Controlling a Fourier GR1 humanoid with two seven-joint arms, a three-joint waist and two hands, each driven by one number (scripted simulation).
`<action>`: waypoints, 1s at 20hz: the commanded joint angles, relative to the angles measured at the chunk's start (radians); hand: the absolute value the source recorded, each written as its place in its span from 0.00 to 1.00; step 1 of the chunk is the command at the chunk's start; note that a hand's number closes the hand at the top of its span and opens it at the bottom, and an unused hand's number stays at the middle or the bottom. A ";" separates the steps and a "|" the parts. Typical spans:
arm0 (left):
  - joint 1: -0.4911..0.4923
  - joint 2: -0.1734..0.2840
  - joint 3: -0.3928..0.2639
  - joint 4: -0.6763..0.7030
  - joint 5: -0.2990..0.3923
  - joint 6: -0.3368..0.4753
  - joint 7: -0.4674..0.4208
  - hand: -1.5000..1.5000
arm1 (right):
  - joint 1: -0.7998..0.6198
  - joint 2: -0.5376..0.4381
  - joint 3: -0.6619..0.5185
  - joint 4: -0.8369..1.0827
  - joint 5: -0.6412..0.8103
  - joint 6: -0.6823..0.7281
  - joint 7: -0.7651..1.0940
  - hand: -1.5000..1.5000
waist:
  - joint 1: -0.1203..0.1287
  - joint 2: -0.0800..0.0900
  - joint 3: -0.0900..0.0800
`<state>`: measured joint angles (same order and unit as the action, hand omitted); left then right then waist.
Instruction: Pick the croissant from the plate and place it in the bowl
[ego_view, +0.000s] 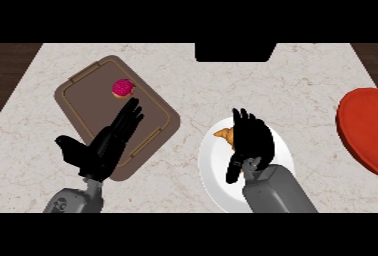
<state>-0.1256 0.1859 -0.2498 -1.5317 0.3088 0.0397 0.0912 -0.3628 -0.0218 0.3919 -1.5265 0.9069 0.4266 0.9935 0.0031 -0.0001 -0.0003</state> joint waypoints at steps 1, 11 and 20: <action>-0.026 -0.014 0.025 0.029 -0.010 -0.022 0.007 0.50 | -0.059 0.021 -0.001 0.044 -0.002 0.017 0.114 0.00 | 0.000 0.000 0.000; -0.080 -0.036 0.084 0.078 -0.026 -0.063 0.023 0.50 | 0.030 0.001 -0.011 0.099 0.081 -0.086 -0.013 0.00 | -0.006 0.001 0.000; 0.047 -0.064 0.070 -0.092 -0.062 -0.064 0.092 0.50 | 0.044 0.021 -0.027 0.138 0.114 -0.108 -0.038 0.00 | 0.000 -0.001 0.000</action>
<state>-0.1281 0.1277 -0.1769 -1.5606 0.2566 -0.0157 0.1527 -0.3369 -0.0115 0.3849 -1.3985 0.9939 0.3234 0.9511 0.0021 -0.0003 0.0000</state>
